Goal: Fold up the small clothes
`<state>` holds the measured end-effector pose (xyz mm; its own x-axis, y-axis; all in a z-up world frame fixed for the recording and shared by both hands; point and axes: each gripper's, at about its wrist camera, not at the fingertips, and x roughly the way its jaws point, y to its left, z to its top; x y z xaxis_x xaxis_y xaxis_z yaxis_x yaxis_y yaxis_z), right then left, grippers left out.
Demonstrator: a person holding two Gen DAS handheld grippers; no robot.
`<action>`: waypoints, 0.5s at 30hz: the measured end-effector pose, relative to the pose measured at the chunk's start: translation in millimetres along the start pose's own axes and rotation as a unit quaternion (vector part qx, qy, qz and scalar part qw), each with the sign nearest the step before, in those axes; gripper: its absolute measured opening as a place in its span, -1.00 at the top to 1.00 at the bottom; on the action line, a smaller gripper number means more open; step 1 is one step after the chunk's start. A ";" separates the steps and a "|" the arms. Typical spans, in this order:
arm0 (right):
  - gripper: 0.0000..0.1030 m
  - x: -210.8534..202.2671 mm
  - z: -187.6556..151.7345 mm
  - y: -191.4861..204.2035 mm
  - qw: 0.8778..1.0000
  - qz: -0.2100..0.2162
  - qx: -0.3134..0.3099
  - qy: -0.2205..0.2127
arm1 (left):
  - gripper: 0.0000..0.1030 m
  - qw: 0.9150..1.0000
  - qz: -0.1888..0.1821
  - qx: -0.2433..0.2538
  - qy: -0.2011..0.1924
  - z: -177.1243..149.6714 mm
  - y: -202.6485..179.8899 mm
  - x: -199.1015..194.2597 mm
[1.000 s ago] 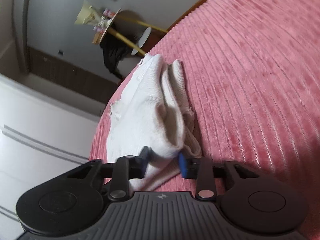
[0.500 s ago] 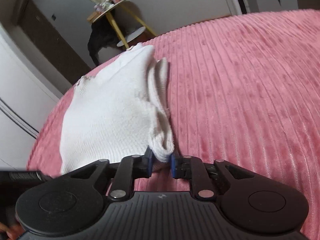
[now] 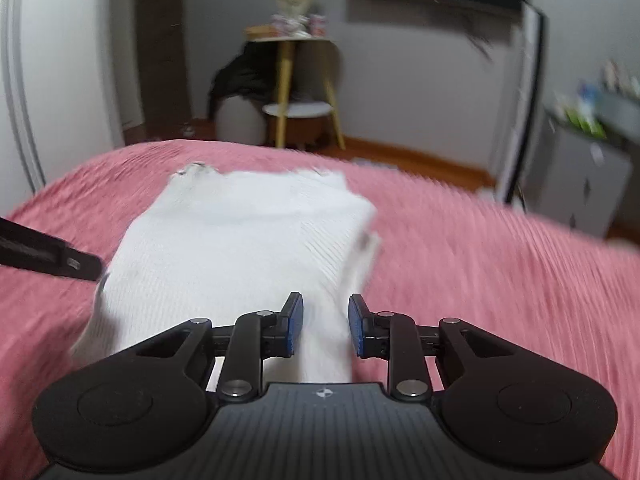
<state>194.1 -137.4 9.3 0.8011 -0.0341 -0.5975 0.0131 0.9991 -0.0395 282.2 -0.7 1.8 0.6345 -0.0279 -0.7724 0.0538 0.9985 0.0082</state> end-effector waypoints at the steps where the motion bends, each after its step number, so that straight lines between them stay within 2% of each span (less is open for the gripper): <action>1: 0.53 7.2 4.1 6.7 1.000 -0.010 -0.021 -0.002 | 0.16 1.000 0.008 0.014 -0.004 0.2 -5.7 6.6; 3: 0.53 21.2 5.7 15.2 0.998 -0.030 -0.061 -0.014 | 0.10 0.999 0.018 0.035 0.000 -0.3 -11.1 18.2; 5: 0.53 39.2 -4.1 16.8 0.994 -0.042 -0.099 0.008 | 0.01 0.999 0.019 0.038 0.000 0.0 -12.2 22.7; 8: 0.52 42.8 -22.7 17.8 0.987 -0.049 -0.149 -0.023 | -0.04 0.998 0.026 0.062 -0.011 -1.7 -14.8 24.3; 15: 0.48 36.8 12.7 9.3 0.996 -0.022 -0.081 -0.007 | 0.01 0.999 0.016 0.046 -0.024 10.5 -7.6 12.4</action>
<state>231.3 -129.0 -2.8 0.8108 -0.0771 -0.5803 -0.0465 0.9797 -0.1951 297.8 -9.1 -1.2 0.6734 0.0004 -0.7393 0.1012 0.9905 0.0927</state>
